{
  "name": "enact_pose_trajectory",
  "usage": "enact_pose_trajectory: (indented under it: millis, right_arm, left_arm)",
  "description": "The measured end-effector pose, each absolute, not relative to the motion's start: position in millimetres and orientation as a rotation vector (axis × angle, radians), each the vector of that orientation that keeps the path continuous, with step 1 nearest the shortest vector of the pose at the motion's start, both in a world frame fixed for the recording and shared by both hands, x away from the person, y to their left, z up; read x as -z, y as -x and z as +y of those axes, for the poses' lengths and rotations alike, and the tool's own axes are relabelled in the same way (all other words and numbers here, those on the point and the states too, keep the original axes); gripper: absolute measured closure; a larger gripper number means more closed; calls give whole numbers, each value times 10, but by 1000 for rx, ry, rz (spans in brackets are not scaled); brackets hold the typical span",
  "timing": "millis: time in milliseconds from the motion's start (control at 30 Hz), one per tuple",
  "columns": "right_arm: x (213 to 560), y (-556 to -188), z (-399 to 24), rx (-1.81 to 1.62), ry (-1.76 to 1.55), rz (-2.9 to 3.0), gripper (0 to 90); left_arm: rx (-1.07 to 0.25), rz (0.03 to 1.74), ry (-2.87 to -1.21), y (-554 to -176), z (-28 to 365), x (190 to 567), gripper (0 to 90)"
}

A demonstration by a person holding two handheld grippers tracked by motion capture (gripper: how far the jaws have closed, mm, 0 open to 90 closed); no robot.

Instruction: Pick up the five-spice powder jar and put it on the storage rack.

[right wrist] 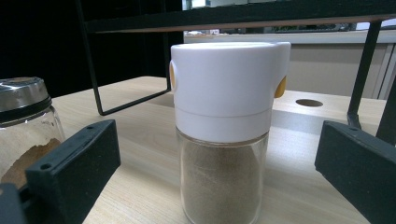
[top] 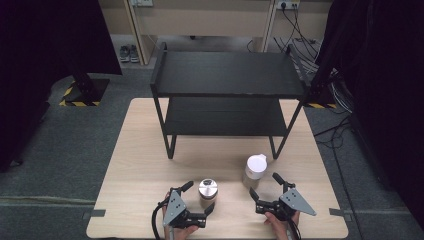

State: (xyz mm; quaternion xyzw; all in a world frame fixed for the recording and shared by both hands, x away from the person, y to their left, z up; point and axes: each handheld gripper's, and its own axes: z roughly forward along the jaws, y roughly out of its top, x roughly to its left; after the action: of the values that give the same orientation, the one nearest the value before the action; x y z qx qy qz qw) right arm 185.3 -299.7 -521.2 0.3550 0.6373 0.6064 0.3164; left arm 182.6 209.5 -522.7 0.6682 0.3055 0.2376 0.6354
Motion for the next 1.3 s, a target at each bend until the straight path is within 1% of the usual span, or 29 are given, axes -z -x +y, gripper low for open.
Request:
enact_pose_trajectory:
  millis: [700, 1000, 1300]
  right_arm:
    - [5219, -1856, -2999, -1599, -929, 1676, 4]
    - [5219, -1855, -2998, -1598, -928, 1676, 4]
    - [5219, -1856, -2996, -1598, -928, 1676, 5]
  left_arm:
    - [-513, 717, -1592, -1921, 2026, 5114, 5]
    - [-504, 739, -1617, -1959, 1994, 5064, 18]
    - [-508, 755, -1652, -1976, 1947, 5007, 72]
